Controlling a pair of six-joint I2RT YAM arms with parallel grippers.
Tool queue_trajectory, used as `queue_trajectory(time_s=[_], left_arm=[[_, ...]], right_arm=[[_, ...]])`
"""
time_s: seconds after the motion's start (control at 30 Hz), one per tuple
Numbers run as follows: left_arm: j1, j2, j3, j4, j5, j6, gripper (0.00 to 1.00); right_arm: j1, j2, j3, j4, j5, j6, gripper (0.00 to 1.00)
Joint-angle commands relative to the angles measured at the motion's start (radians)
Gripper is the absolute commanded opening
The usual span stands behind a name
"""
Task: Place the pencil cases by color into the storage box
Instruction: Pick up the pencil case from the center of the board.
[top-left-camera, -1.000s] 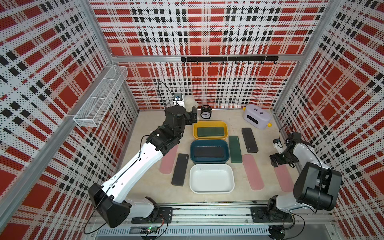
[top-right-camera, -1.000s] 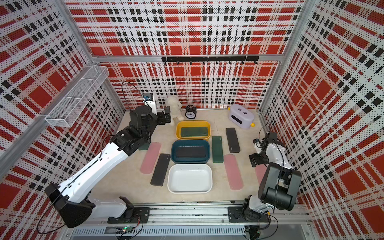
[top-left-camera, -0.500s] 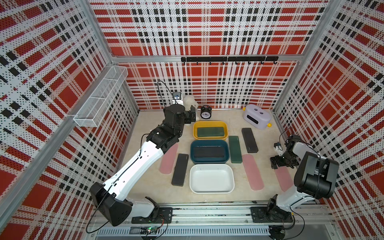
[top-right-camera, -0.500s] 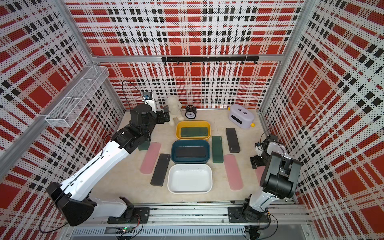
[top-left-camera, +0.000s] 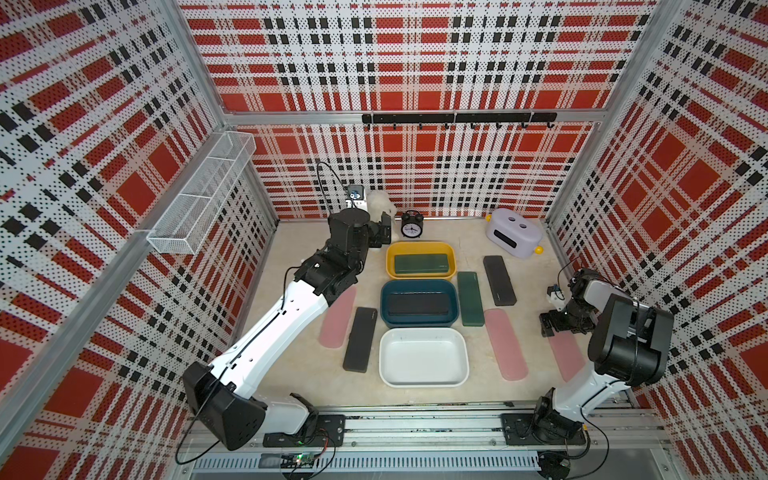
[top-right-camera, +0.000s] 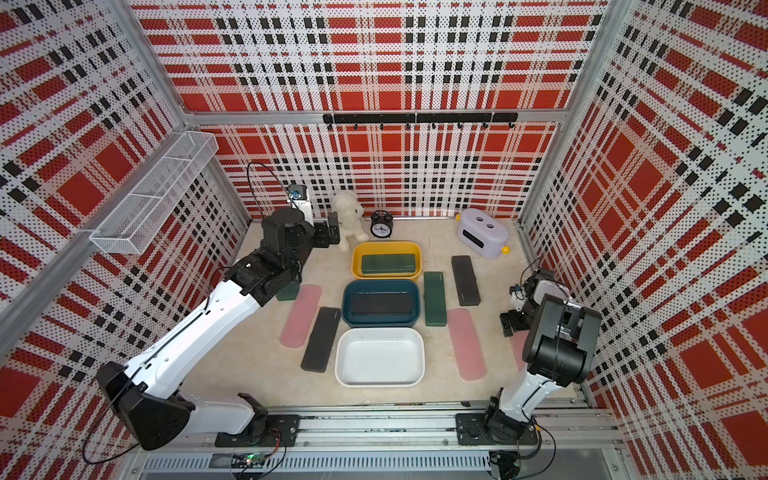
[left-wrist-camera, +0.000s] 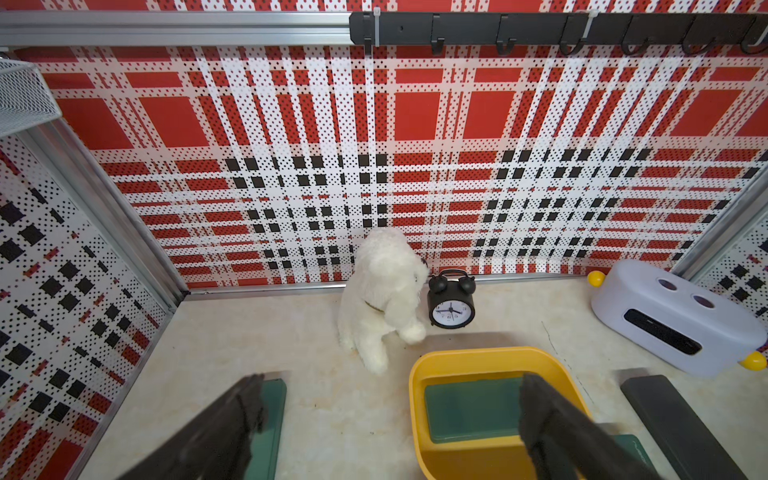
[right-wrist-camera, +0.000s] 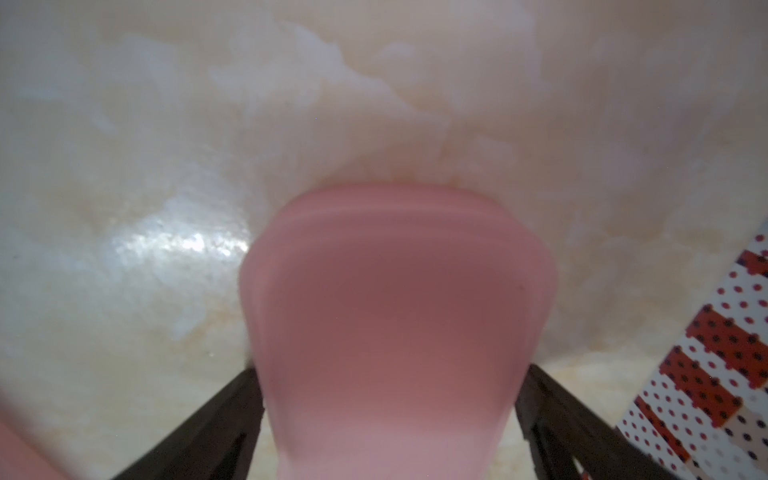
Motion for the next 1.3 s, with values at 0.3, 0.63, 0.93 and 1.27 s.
queue_trajectory(time_s=[0.3, 0.63, 0.93, 1.27], left_arm=[[0.029, -0.061, -0.088, 0.068, 0.037, -0.003, 0.99], [0.049, -0.12, -0.167, 0.115, 0.062, -0.035, 0.99], [0.051, -0.13, -0.239, 0.163, 0.104, -0.09, 0.99], [0.052, -0.137, -0.28, 0.177, 0.097, -0.124, 0.99]], right_arm=[[0.034, 0.032, 0.007, 0.039, 0.001, 0.03, 0.84], [0.074, -0.006, 0.016, 0.043, 0.013, 0.025, 0.72], [0.112, -0.158, 0.035, 0.094, -0.048, 0.009, 0.69], [0.214, -0.31, 0.055, 0.106, -0.143, -0.009, 0.68]])
